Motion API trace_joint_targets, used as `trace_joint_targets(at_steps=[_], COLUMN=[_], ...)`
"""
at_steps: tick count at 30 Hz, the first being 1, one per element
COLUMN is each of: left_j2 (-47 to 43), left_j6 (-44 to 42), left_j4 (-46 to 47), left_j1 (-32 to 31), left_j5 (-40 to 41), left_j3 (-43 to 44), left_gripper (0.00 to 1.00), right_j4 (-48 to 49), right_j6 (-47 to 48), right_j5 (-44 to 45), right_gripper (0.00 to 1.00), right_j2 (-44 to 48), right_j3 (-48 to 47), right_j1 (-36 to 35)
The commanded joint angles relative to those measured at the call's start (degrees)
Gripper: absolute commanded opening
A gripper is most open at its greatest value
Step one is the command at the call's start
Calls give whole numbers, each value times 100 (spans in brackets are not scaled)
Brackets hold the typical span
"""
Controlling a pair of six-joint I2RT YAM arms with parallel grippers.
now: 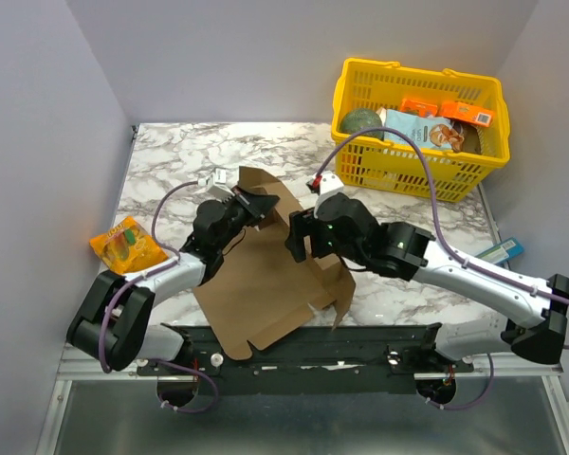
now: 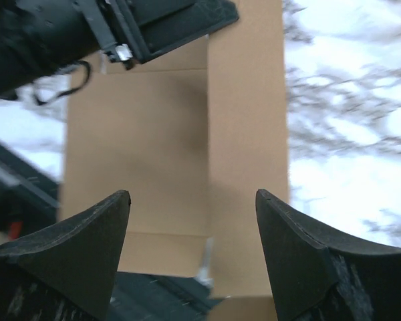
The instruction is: Fold the paper box
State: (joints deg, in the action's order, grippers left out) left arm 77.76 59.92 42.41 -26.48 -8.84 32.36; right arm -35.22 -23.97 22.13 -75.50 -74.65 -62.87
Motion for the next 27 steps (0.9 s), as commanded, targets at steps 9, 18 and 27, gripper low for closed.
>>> trace_joint_targets(at_steps=[9,18,27], left_j2=[-577,-674,-437], left_j6=[-516,-640,-648], left_j4=[1145,1717,2561], left_j1=[-59,-129,-129], left_j5=[1956,2299,2220], left_j3=[-660,-986,-1364], left_gripper=[0,0,0], right_j4=[2977,4392,4709], right_j6=[-3508,-4660,-5705], right_j5=[-1766,-104,1074], right_gripper=[80,80,76], right_j2=[1011,740,353], right_j3=[2033,2798,2921], right_j1=[-32,-23,108])
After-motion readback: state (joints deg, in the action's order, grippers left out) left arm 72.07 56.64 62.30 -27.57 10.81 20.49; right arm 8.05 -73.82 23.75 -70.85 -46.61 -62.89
